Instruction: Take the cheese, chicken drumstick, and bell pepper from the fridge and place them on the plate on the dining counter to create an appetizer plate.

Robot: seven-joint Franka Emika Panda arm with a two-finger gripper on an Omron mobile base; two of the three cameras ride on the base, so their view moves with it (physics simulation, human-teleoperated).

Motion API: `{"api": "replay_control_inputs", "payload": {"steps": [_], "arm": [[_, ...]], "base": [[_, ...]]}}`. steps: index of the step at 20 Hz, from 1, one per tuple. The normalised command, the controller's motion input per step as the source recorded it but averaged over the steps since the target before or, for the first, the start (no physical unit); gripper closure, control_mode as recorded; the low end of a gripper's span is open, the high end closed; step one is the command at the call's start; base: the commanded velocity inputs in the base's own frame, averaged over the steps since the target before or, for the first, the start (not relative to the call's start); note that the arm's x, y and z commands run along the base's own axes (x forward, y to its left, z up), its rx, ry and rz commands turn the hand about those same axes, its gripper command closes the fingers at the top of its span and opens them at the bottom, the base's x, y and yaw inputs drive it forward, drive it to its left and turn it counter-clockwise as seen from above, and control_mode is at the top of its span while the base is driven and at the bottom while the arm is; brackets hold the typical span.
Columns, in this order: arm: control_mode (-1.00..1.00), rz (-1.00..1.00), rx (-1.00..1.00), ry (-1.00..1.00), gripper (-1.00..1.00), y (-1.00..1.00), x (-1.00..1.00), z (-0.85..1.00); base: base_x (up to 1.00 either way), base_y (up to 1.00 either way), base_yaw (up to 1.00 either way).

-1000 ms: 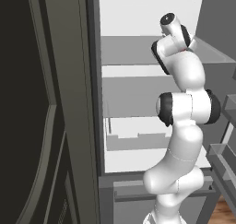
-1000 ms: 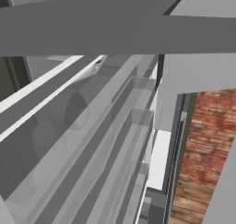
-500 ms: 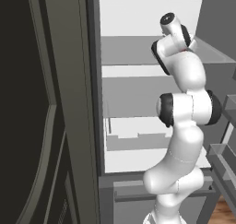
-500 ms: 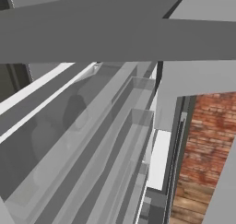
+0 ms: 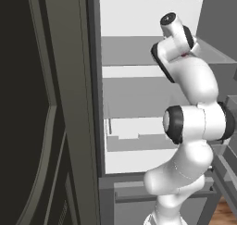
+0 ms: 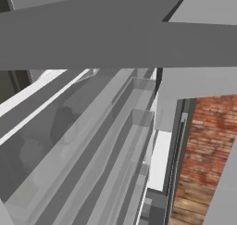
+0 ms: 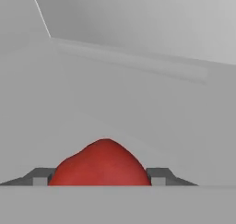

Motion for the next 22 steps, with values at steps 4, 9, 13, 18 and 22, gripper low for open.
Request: {"api": "replay_control_inputs", "payload": {"steps": [4, 9, 13, 18, 22], "arm": [[-1.00, 0.00, 0.00, -0.05, 1.00, 0.45, -1.00, -0.68], [-1.00, 0.00, 0.00, -0.01, 1.00, 0.24, -1.00, -0.07], [-1.00, 0.03, 0.00, 0.00, 1.00, 0.29, -0.86, 0.00], [1.00, 0.05, 0.00, 0.00, 1.00, 0.22, -0.47, 0.00], [1.00, 0.00, 0.00, 0.00, 1.00, 0.00, 0.00, 0.00]], "base": [[0.00, 0.00, 0.00], [0.00, 0.00, 0.00], [0.00, 0.00, 0.00], [-0.33, 0.18, 0.06], [-0.79, 0.23, 0.24]]}}
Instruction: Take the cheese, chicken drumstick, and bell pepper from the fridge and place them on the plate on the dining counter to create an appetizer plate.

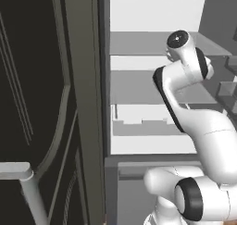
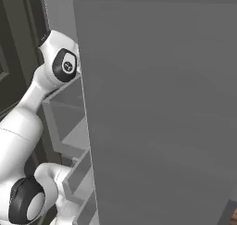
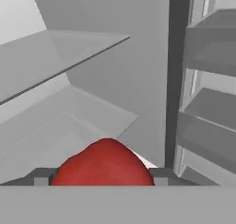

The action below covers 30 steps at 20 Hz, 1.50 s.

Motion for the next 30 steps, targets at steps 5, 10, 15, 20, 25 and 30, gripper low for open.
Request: {"api": "replay_control_inputs", "payload": {"steps": [5, 10, 15, 20, 25, 30], "arm": [[1.00, 0.00, 0.00, 0.00, 1.00, 0.00, 0.00, 0.00], [1.00, 0.00, 0.00, 0.00, 1.00, 0.00, 0.00, 0.00], [1.00, 0.00, 0.00, 0.00, 1.00, 0.00, 0.00, 0.00], [1.00, 0.00, 0.00, 0.00, 1.00, 0.00, 0.00, 0.00], [1.00, 0.00, 0.00, 0.00, 1.00, 0.00, 0.00, 0.00], [1.00, 0.00, 0.00, 0.00, 1.00, 0.00, 0.00, 0.00]], "base": [[-0.92, -0.02, 0.32], [-1.00, -0.03, 0.32], [-1.00, -0.09, 0.23], [-1.00, -0.46, 0.06], [-1.00, -0.79, -0.01], [-1.00, -1.00, -0.17]]}}
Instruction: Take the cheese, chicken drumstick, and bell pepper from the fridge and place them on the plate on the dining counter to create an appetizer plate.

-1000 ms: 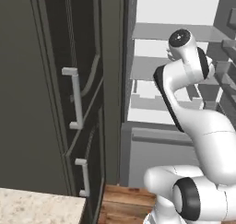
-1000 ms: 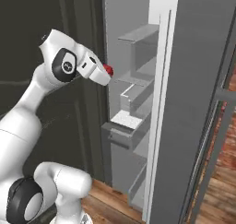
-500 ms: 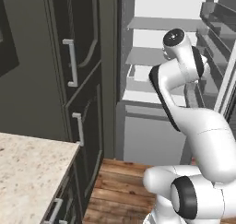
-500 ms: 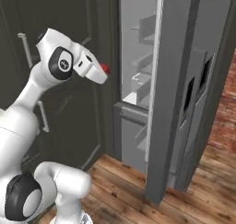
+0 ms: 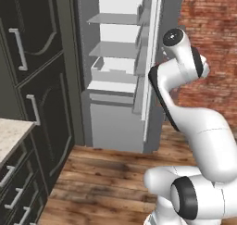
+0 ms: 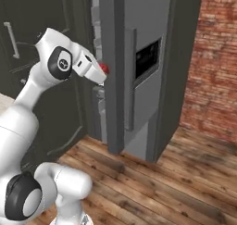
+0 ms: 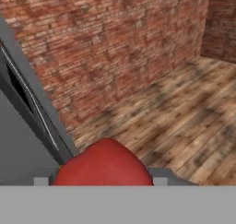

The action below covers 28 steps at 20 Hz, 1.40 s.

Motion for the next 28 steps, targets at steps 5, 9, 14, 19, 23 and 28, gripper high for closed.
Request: {"api": "replay_control_inputs", "payload": {"steps": [5, 9, 14, 19, 23, 28], "arm": [[1.00, 0.00, 0.00, 0.00, 1.00, 0.00, 0.00, 0.00], [1.00, 0.00, 0.00, 0.00, 1.00, 0.00, 0.00, 0.00], [1.00, 0.00, 0.00, 0.00, 1.00, 0.00, 0.00, 0.00], [1.00, 0.00, 0.00, 0.00, 1.00, 0.00, 0.00, 0.00], [1.00, 0.00, 0.00, 0.00, 1.00, 0.00, 0.00, 0.00], [1.00, 0.00, 0.00, 0.00, 1.00, 0.00, 0.00, 0.00]], "base": [[-0.99, -1.00, -0.29], [-0.92, -1.00, -0.28], [-0.97, -0.84, -0.08], [-0.88, -0.86, 0.11], [-0.87, -0.83, 0.27], [-0.93, -0.83, 0.39]]}}
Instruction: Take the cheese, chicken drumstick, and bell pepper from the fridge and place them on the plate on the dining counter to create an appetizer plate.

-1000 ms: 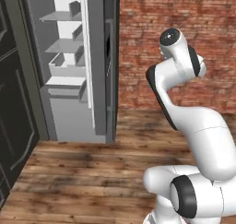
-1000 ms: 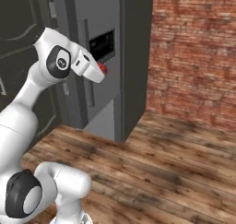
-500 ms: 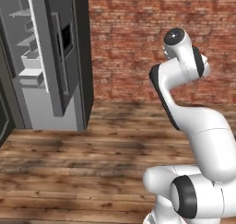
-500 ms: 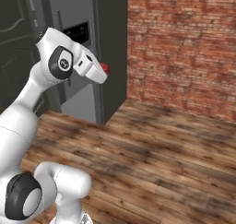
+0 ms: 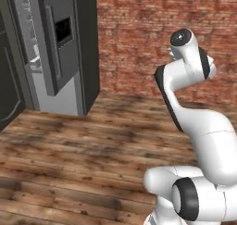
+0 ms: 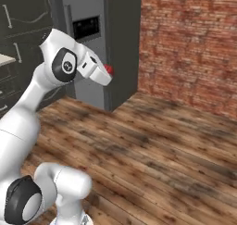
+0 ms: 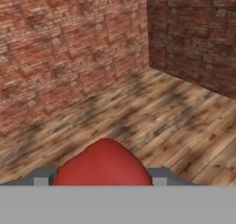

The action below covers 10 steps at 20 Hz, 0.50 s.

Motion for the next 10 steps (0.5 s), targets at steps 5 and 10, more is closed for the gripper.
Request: {"api": "replay_control_inputs", "payload": {"steps": [5, 10], "arm": [[1.00, 0.00, 0.00, 0.00, 1.00, 0.00, 0.00, 0.00], [1.00, 0.00, 0.00, 0.00, 1.00, 0.00, 0.00, 0.00]], "base": [[-1.00, -0.61, 0.50], [-1.00, -0.45, 0.54]]}}
